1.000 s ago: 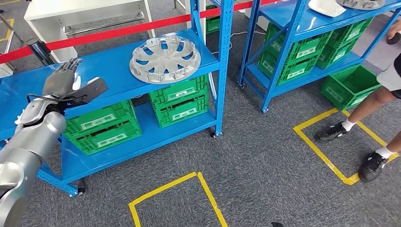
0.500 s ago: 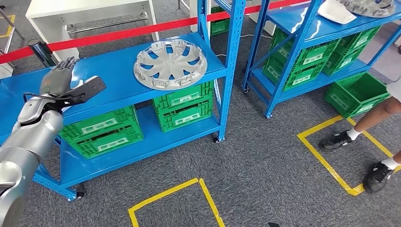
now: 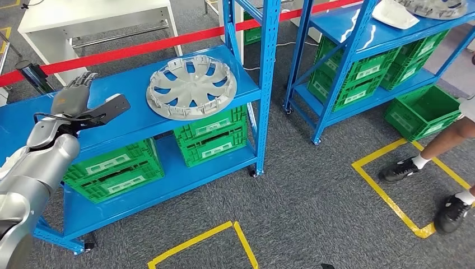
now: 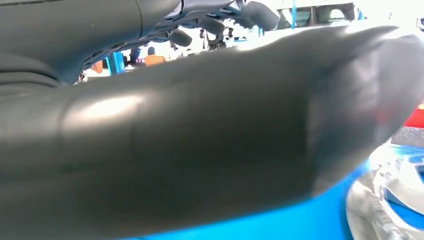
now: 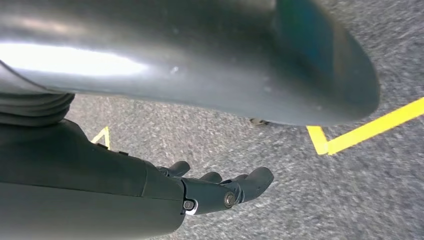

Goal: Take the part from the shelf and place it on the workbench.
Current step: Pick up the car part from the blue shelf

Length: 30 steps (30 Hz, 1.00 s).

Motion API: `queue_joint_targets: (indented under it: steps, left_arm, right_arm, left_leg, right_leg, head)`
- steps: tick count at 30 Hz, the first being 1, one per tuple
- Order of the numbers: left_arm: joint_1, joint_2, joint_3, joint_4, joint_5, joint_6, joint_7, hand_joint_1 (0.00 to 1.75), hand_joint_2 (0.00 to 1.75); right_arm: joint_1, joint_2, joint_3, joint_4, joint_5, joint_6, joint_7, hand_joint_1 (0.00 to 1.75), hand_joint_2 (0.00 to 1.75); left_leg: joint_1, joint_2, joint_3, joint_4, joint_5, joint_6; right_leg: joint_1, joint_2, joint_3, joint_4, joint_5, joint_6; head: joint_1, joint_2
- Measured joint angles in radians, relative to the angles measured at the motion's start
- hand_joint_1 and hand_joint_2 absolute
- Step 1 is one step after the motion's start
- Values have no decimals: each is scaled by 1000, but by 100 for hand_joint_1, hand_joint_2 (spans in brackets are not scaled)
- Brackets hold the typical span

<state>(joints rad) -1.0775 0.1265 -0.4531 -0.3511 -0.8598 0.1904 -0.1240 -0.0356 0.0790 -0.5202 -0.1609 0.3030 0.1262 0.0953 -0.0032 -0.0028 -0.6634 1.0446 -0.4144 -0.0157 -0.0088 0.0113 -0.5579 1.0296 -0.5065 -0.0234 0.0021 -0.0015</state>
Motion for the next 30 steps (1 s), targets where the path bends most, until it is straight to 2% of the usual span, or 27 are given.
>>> queue_joint_targets:
  steps: [1,3,5,6,9,10,11,12,13,14,15,16,18,22,30]
  left_arm:
    - [-1,1,-1,2,-2,0,5,0,0]
    - [-2,4,-3,3,-7,1,17,0,0]
    - [-6,5,-4,4,-10,2,26,0,0]
    - [-9,6,-4,4,-11,2,30,0,0]
    - [-11,8,-4,12,-11,2,42,0,0]
    - [-9,9,-4,15,-11,1,46,0,0]
    - [-8,10,-4,17,-11,1,49,0,0]
    - [-8,12,-4,20,-11,0,53,0,0]
    - [-8,13,-4,22,-11,0,57,0,0]
    - [-8,15,-4,24,-10,0,61,0,0]
    - [-9,18,-4,25,-10,0,66,0,0]
    - [-9,21,-4,27,-10,1,70,0,0]
    - [-9,27,-4,31,-9,3,76,0,0]
    - [-9,34,-4,36,-11,8,92,0,0]
    - [-11,41,-4,43,-11,14,99,0,0]
  right_arm:
    - [-1,1,0,0,1,0,0,0,0]
    - [-1,0,-1,0,2,1,-1,0,0]
    - [-2,-1,-1,0,4,2,-1,0,0]
    - [-3,-1,-1,0,4,3,-1,0,0]
    - [-3,-1,-1,0,6,6,-1,0,0]
    - [-2,-1,-1,0,6,7,-1,0,0]
    - [-1,-1,-1,0,6,8,0,0,0]
    - [0,-1,-1,0,6,8,0,0,0]
    - [0,-2,-1,0,7,9,-1,0,0]
    - [0,-2,-1,0,7,10,-1,0,0]
    - [0,-3,-1,0,8,11,-1,0,0]
    - [0,-3,-1,0,9,12,-1,0,0]
    - [0,-3,-1,0,11,17,-2,0,0]
    - [-3,-3,-2,0,13,25,-13,0,0]
    - [-2,1,-7,0,14,33,-19,0,0]
  left_leg:
    - [-3,0,6,-20,4,5]
    - [-2,-2,20,-27,-3,14]
    - [3,-4,37,-32,-6,25]
    - [5,-4,45,-34,-10,29]
    - [4,-5,61,-32,-28,36]
    - [5,-6,67,-31,-35,36]
    - [5,-8,75,-29,-44,34]
    - [5,-9,85,-26,-53,32]
    - [6,-9,94,-24,-63,28]
    - [5,-9,103,-22,-71,23]
    - [4,-8,107,-21,-78,18]
    - [3,-8,110,-19,-83,12]
    - [1,-8,113,-19,-88,7]
    - [0,-6,124,-29,-92,10]
    - [-4,-3,126,-36,-98,15]
  right_leg:
    - [1,0,2,1,-3,6]
    - [2,-1,8,3,-9,17]
    - [2,-3,-4,39,-17,25]
    - [1,-5,-30,85,-28,29]
    - [-2,-6,-147,251,-80,41]
    - [-3,-7,-172,267,-80,43]
    - [-3,-7,-180,250,-59,43]
    - [-2,-7,-170,198,-17,41]
    - [-2,-7,-152,129,32,37]
    - [0,-8,-134,69,62,32]
    - [3,-8,-118,28,79,26]
    - [5,-8,-111,10,84,20]
    - [6,-8,-104,8,85,12]
    - [5,-3,-100,6,84,6]
    - [2,-2,-97,4,82,8]
  head:
    - [-1,0]
    - [-1,0]
    - [1,0]
    - [2,0]
    - [3,0]
    - [3,0]
    - [3,0]
    - [3,0]
    - [3,0]
    - [3,0]
    - [3,0]
    - [2,0]
    - [2,0]
    - [2,0]
    - [2,0]
